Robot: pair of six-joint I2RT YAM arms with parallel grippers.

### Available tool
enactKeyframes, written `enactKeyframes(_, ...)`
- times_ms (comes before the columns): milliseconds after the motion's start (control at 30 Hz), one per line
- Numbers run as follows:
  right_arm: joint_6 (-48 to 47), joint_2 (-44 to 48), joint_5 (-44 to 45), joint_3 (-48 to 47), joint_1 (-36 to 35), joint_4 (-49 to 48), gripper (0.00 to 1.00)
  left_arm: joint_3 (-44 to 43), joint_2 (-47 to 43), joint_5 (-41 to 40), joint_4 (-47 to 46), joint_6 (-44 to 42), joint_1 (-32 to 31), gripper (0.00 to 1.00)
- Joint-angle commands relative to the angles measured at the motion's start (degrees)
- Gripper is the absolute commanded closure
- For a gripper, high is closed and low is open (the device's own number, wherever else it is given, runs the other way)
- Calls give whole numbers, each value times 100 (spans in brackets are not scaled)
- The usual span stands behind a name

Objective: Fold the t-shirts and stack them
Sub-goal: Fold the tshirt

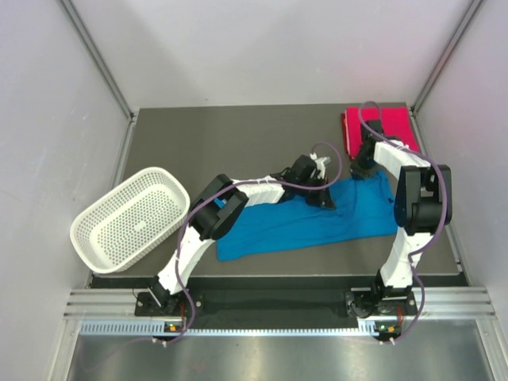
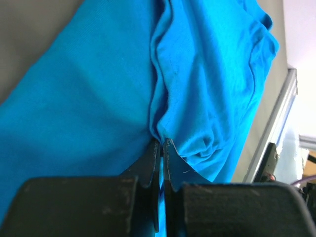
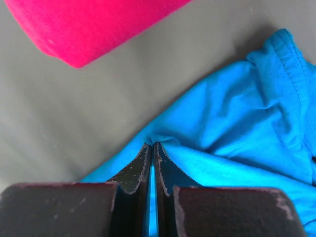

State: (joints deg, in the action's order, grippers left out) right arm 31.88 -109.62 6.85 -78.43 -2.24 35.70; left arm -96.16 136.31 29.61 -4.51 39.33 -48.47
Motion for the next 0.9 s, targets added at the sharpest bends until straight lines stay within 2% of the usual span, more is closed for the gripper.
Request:
enactKeyframes(0,-191,292,105,82,-13,-266,100,255,-464,-639,65,-101,-49,100)
enactKeyframes(200,-103,371,422,153,22,-125,100,835,-992,-1149,-330,31,-58,100)
enactKeyframes(367,-112,433,563,118,83,-55,100,783,-993,-1010,-270,66,-66,100)
enactKeyframes(533,-147,363,414,100,92,-142,92,800,-913,-1026,-208,101,-58,99)
enactKeyframes(600,-190,345,256,91,83,-160,87,836,-939,-1062,-164,127,-58,96)
enactKeyframes(633,-173,336,264,31,92,-73,85,836,-931,-1114,-120,127,-66,89)
enactKeyframes(700,-138,354,325,-49,92,59,77,809,-983,-1150,20,119,-58,87)
enactKeyframes(800,-50,450,369,-190,118,419,63,774,-1132,-1308,301,101,-58,76)
enactKeyframes(833,-15,529,369,-181,162,498,62,765,-1194,-1352,345,84,-58,69)
enactKeyframes(867,2,573,352,-190,171,656,61,739,-1238,-1500,424,75,-58,66)
